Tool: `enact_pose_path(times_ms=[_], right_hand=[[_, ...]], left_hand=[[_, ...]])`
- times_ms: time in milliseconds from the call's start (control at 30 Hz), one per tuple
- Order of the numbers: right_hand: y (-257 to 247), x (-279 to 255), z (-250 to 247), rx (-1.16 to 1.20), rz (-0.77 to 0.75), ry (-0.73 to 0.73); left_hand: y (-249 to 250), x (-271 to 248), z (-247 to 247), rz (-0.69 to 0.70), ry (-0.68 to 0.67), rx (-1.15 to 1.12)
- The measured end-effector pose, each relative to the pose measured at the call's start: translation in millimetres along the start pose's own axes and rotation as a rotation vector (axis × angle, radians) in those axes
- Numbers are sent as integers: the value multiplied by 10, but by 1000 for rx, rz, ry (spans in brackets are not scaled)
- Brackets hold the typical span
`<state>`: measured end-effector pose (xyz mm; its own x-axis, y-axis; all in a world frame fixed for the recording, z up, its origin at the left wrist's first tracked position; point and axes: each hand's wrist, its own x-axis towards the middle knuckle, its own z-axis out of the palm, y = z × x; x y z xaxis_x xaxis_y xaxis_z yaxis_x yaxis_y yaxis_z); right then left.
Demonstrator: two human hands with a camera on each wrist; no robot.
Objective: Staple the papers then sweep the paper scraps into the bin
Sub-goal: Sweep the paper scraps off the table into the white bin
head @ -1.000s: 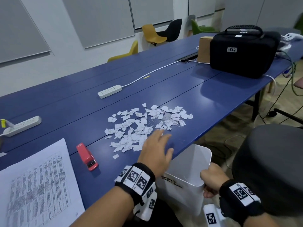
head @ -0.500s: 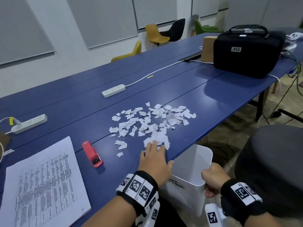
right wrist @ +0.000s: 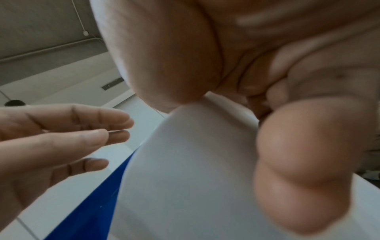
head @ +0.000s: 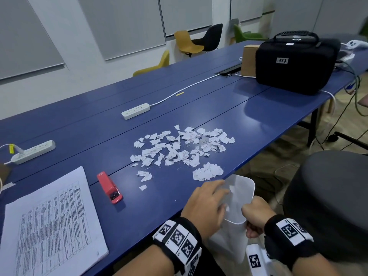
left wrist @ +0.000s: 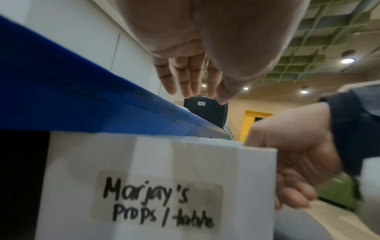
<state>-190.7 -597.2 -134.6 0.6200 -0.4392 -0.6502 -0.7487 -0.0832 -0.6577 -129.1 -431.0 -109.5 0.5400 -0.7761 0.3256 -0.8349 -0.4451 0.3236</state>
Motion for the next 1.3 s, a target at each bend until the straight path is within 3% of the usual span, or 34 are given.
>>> enact_pose_path(times_ms=[100, 167, 233, 367, 533, 733, 800, 867, 967, 1066, 1166, 1300], right_hand=[[19, 13, -7, -21, -1, -1], [34, 26, -14, -25, -4, -4], [39, 32, -21, -33, -10, -6], [20, 14, -54, -39, -18, -7], [-9, -25, -99, -57, -33, -8], [50, 75, -92, -60, -23, -29], [74, 109, -88, -59, -11, -12], [94, 123, -80, -30, -2, 8], [110, 114, -19, -4, -4, 24], [99, 70, 71, 51, -9, 41], [96, 55, 162, 98, -21, 54], [111, 43, 245, 132, -37, 72]], left_hand=[[-87, 117, -72, -177, 35, 79], [-132, 206, -117, -355, -82, 125], [-161, 265, -138, -447, -199, 152], [-84, 236, -70, -323, -297, 195], [17, 104, 27, -138, -171, 174], [31, 91, -43, -47, -180, 28], [-48, 126, -188, -129, -75, -11], [-232, 154, -381, -309, -23, -7], [-641, 120, -674, -594, -101, 127], [-1039, -17, -809, -785, -245, 234], [-1183, -139, -798, -849, -459, 230], [-932, -152, -705, -757, -556, 189]])
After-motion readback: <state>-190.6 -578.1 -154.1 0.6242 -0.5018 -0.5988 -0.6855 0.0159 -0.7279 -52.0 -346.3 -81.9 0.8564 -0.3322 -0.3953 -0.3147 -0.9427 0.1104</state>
